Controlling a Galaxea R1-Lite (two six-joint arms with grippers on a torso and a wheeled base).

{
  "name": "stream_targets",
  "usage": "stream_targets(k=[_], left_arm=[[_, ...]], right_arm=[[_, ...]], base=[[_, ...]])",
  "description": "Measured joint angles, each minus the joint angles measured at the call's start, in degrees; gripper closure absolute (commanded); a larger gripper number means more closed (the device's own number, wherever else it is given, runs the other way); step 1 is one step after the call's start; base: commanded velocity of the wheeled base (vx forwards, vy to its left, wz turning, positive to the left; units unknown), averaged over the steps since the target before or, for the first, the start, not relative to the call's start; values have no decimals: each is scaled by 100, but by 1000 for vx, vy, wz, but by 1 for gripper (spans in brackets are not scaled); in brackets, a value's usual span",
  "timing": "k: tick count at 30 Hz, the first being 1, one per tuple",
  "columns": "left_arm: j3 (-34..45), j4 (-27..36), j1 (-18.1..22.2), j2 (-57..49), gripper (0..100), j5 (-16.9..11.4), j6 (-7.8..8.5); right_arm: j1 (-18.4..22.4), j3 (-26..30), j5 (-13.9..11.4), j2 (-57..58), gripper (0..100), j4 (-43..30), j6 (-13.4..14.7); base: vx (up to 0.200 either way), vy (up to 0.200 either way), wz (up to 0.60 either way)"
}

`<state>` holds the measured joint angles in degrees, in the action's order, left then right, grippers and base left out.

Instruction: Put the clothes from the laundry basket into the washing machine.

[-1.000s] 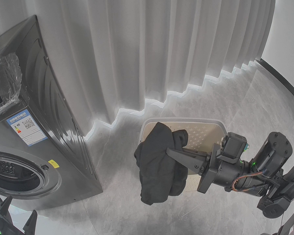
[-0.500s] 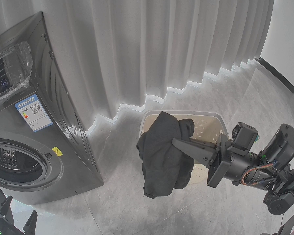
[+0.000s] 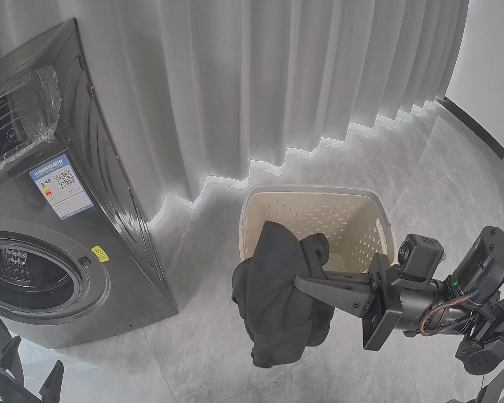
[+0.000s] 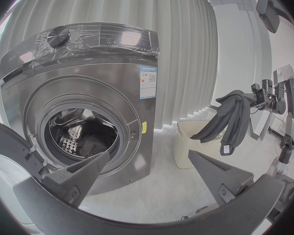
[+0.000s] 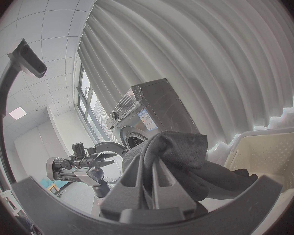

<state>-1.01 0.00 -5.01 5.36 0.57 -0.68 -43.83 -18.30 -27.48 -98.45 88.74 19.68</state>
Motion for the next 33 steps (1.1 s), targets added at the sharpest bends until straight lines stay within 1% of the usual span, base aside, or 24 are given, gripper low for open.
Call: stream_targets(k=[8,10,12,13,15,22,24,26,28,33], left_arm=[[0,0,2,0,0,2,-10],[0,0,0,0,0,2,-10],[0,0,2,0,0,2,-5],[0,0,2,0,0,2,-5],[0,0,0,0,0,0,-2],[0,0,0,0,0,2,0],[0,0,0,0,0,2,0],[0,0,0,0,0,2,0],[0,0,0,0,0,2,0],[0,-2,0,0,0,0,0]], right_arm=[[-61,-11,-104,-56,100,2,-6],[-68,-20,-185,-61,100,0,-5],[-63,-33,-325,-59,100,0,30],[-68,-41,-354,-61,100,2,63],[-68,-74,-343,-66,100,5,123],[-107,-188,-323,-74,100,9,145],[-110,-215,-284,-72,100,9,151],[-112,-239,-176,-77,100,11,148],[-116,-265,-123,-80,100,9,151],[-156,-328,-106,-87,100,11,128]], base=[[-200,0,0],[-200,0,0],[-200,0,0],[0,0,0],[0,0,0],[0,0,0],[0,0,600],[0,0,600],[0,0,600],[0,0,0]])
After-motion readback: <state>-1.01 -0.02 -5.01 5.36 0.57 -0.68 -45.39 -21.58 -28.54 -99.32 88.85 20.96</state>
